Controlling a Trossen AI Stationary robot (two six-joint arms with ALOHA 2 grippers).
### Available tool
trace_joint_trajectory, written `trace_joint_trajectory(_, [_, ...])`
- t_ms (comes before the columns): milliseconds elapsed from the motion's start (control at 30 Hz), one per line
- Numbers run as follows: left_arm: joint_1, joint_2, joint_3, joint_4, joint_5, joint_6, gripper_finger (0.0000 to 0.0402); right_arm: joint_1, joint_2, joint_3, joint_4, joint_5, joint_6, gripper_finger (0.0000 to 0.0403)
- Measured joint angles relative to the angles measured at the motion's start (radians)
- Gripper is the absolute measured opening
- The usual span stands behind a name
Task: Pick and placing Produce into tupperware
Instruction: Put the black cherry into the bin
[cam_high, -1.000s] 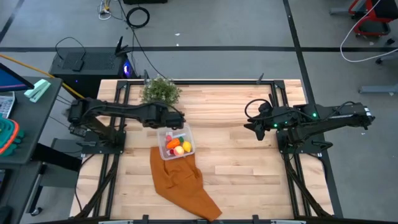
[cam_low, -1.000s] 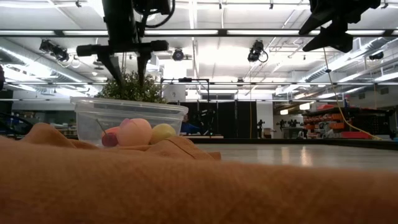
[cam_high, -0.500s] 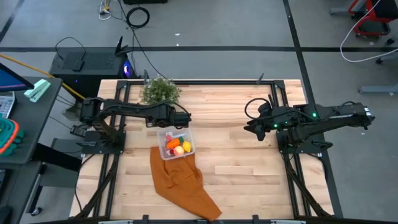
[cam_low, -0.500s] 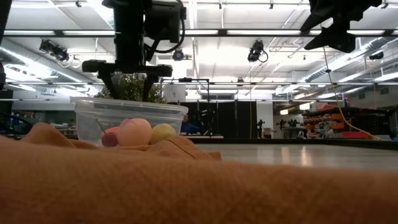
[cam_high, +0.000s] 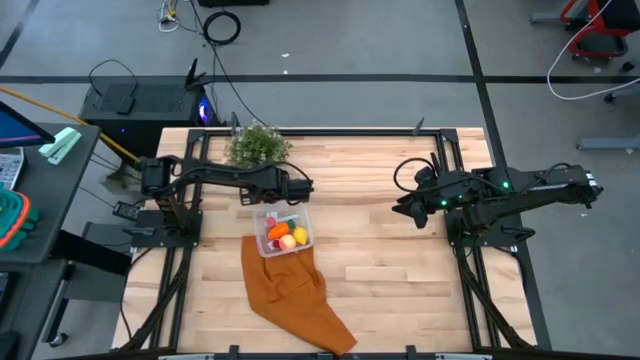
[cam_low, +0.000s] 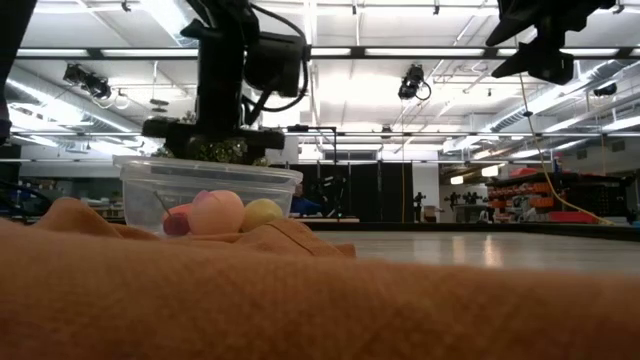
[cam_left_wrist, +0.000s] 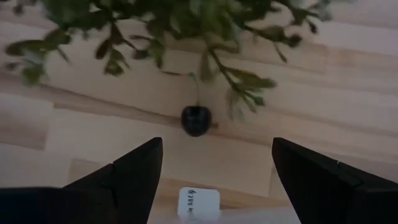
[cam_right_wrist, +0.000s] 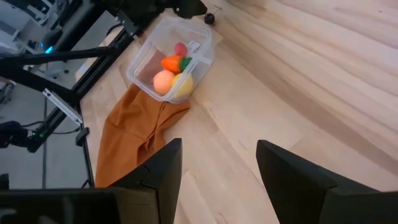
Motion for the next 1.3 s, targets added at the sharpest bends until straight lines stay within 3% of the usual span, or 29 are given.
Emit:
trace_joint_trajectory(500, [0.048,-0.005,0.000,-0.003,0.062,-0.050,0.0312,0.000,0.000,0.000,0.000,-0.073,-0.150,0.0173])
trace_joint_trajectory(900, [0.082,0.029,-0.003,0.011,0.092,-0.022,0.0311,0.000,0.000,0.000,0.002,-0.075,-0.131,0.0173])
trace_joint_trajectory(1300, [0.068,0.029,-0.134,0.132,0.172,-0.042,0.0309,0.000,0.000,0.000,0.009,-0.074,-0.119,0.0173])
